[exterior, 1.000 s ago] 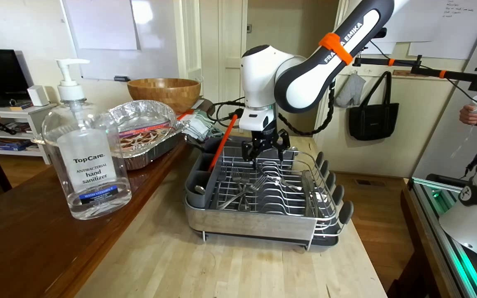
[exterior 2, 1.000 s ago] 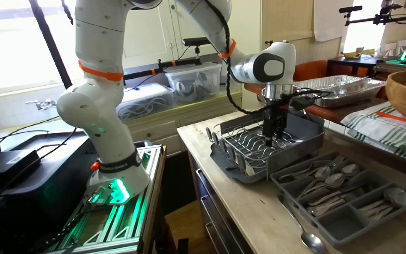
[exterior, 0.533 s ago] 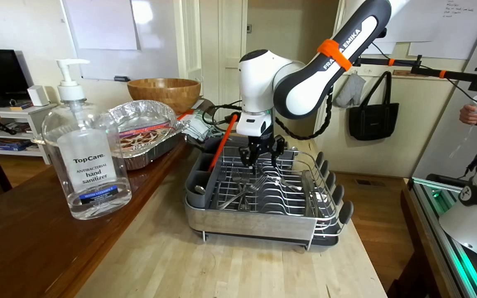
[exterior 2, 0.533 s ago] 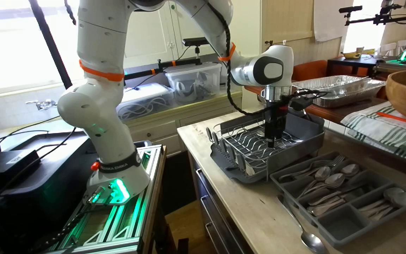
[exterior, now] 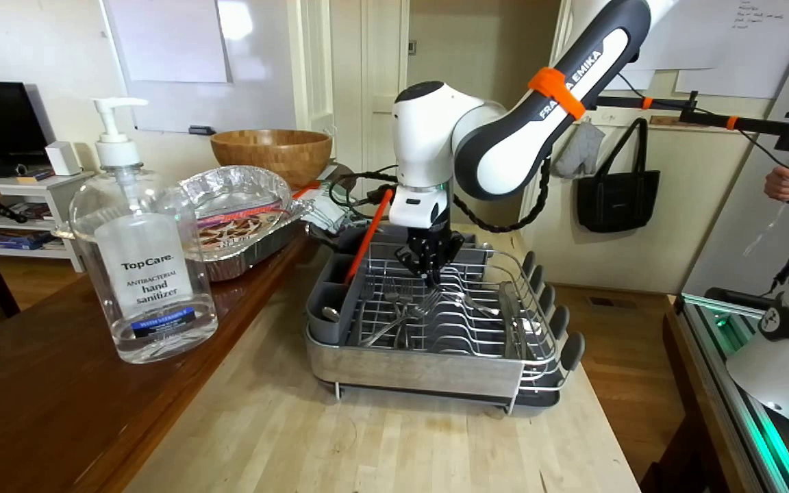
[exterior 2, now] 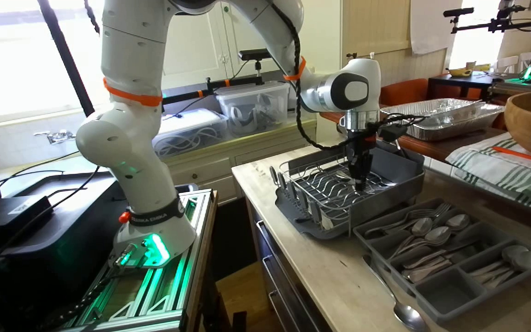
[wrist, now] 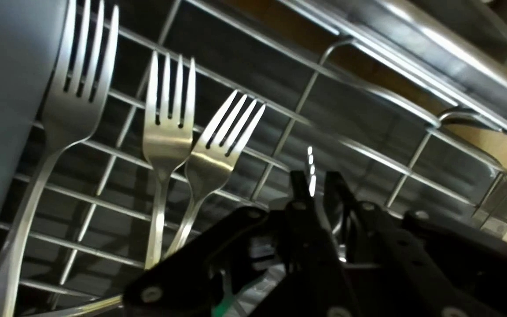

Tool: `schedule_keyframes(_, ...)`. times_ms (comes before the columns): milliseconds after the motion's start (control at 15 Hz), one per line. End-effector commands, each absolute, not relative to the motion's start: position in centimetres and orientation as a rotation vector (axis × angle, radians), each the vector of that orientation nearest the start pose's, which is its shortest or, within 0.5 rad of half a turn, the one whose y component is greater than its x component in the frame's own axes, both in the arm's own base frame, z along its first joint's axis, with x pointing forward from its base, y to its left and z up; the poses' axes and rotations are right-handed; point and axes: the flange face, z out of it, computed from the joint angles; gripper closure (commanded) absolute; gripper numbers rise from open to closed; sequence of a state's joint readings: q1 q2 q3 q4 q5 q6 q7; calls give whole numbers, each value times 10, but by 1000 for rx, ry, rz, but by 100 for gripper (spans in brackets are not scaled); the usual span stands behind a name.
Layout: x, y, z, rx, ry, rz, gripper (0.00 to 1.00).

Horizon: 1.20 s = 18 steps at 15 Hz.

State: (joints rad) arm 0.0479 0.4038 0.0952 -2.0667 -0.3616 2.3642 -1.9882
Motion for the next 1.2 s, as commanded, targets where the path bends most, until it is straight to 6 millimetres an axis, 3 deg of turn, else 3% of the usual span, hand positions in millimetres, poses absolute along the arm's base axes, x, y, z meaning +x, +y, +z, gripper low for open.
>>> schedule_keyframes(0, 574, 90, 225, 1069, 2846, -342, 100)
schedule_keyframes(267, 570, 100, 239, 1090, 2797, -393, 99)
schedule_keyframes(867, 564, 158, 356, 932, 2479, -265, 99)
schedule_keyframes(1000, 566, 161, 377, 939, 2414, -281, 99)
schedule_keyframes(1133, 572, 151, 397, 943, 2395, -347, 99)
